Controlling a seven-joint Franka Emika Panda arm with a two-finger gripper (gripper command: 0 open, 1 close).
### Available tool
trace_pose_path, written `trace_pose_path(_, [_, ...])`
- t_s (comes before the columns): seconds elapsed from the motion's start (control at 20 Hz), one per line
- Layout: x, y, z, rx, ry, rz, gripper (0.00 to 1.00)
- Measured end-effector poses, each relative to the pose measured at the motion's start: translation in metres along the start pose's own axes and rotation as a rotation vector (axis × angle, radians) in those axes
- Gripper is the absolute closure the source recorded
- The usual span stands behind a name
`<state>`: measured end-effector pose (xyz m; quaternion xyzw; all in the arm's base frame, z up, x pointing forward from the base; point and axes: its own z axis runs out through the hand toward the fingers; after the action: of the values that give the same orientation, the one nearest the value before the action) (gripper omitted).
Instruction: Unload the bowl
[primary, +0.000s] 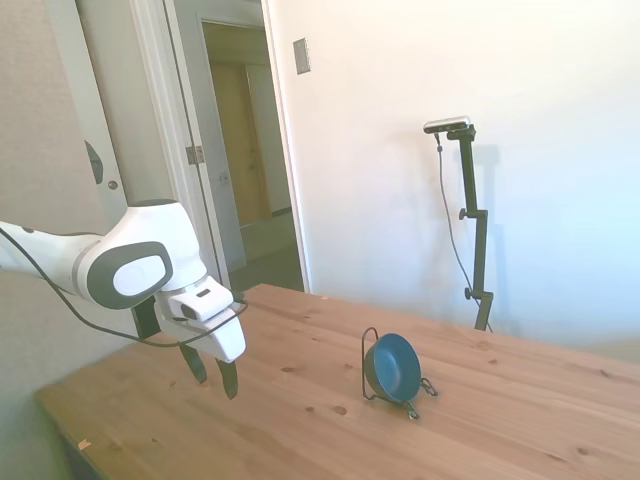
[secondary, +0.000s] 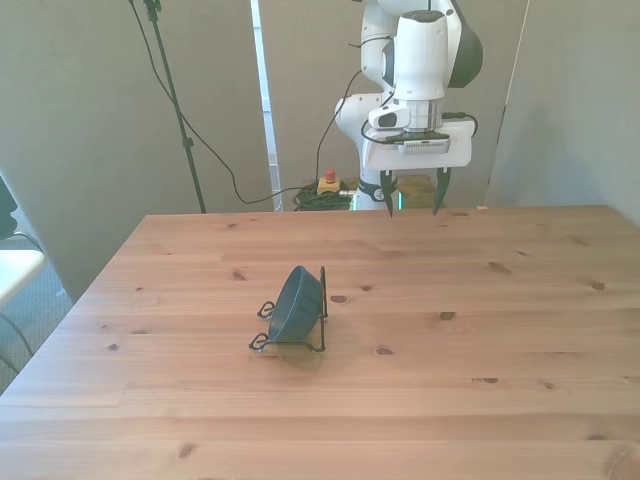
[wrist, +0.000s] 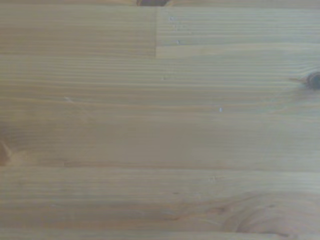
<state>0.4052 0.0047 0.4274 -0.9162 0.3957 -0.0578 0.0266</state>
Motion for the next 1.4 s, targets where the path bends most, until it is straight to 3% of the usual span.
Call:
trace_pose_path(0.35, [0.035, -0.002, -0.019, 0.044, 0.016, 0.044, 0.0])
trace_pose_path(0.55, [0.058, -0.002, -0.027, 0.074, 0.059, 0.007, 0.0])
trace_pose_path(0.85, [0.12, 0.026, -0.049, 0.096, 0.108, 0.0, 0.0])
trace_pose_path(1.25, [0.178, 0.014, -0.032, 0.066, 0.108, 0.023, 0.0])
trace_pose_path(1.4, [0.18, 0.016, -0.034, 0.065, 0.108, 0.014, 0.0])
